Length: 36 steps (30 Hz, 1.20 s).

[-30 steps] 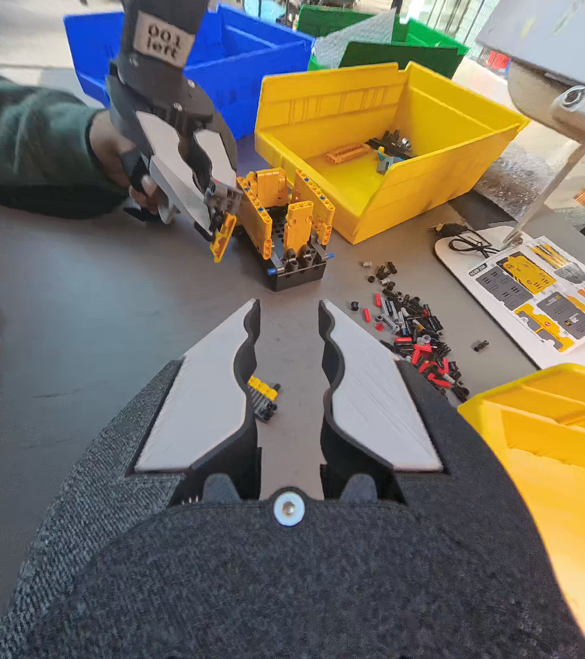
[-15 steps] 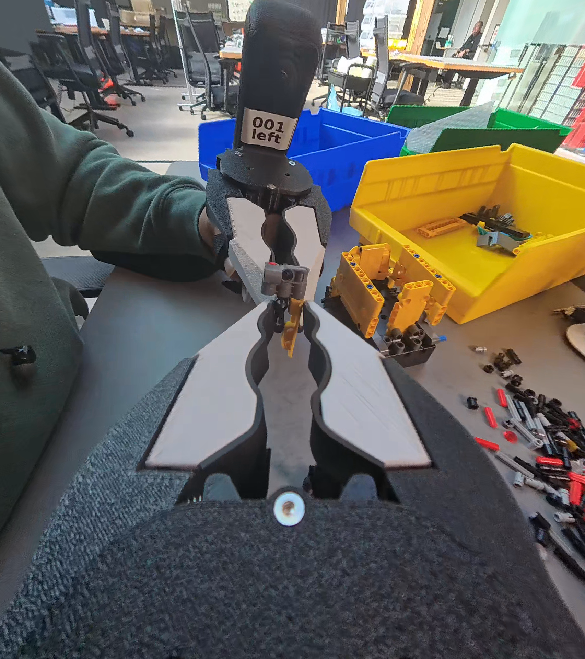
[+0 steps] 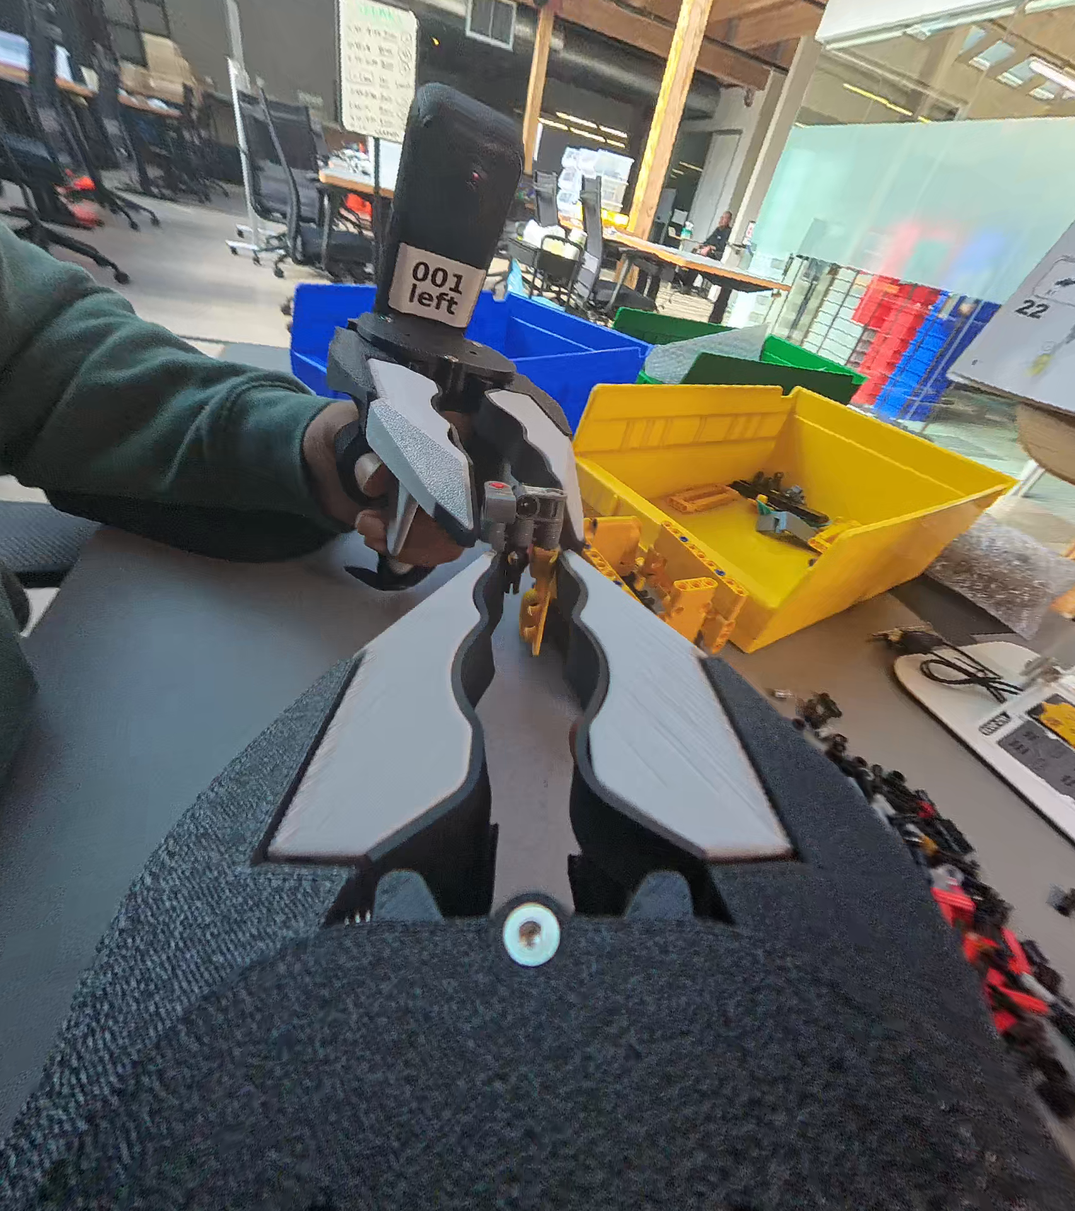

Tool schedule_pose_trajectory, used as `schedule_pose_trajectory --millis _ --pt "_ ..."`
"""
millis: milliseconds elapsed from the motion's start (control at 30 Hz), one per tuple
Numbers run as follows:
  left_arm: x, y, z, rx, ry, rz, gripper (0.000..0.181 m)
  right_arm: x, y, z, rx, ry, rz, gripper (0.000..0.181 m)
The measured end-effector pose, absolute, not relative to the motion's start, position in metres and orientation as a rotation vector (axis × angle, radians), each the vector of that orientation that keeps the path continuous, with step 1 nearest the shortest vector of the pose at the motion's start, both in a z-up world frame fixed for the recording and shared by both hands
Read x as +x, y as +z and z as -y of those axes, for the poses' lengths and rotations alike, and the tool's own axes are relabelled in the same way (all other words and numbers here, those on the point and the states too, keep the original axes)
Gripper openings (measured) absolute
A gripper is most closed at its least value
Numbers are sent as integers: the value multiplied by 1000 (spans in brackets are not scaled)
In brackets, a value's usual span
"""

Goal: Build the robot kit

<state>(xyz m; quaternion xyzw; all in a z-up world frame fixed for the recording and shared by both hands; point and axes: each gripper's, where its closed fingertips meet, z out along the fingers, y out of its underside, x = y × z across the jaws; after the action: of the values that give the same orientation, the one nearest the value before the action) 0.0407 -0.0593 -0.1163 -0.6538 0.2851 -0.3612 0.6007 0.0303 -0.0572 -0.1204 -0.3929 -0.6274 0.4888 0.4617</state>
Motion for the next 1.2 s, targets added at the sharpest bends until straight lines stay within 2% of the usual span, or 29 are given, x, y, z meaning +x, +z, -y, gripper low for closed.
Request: schedule_pose_trajectory --millis 267,533,667,833,933,1133,1200 --pt "43 -100 66 -1482 -1036 -579 23 31 -108 65 -1146 1706 1408 15" --pt "32 -112 53 -1584 -1089 -441 22 25 -127 53 -1219 1535 1471 20" --pt "28 -112 50 -1589 -1117 -396 22 22 -135 51 -1238 1466 1499 9" --pt "35 -97 61 -1492 -1202 -449 31 41 -97 60 -1224 2071 1332 6" --pt "41 -98 64 -1489 -1193 -487 26 51 -82 63 -1181 2303 1274 6" --pt "56 -91 74 -1436 -1283 -518 27 46 -102 82 -1228 2246 1447 6" --pt "59 -93 76 -1440 -1295 -529 18 43 -108 85 -1250 2202 1482 6"
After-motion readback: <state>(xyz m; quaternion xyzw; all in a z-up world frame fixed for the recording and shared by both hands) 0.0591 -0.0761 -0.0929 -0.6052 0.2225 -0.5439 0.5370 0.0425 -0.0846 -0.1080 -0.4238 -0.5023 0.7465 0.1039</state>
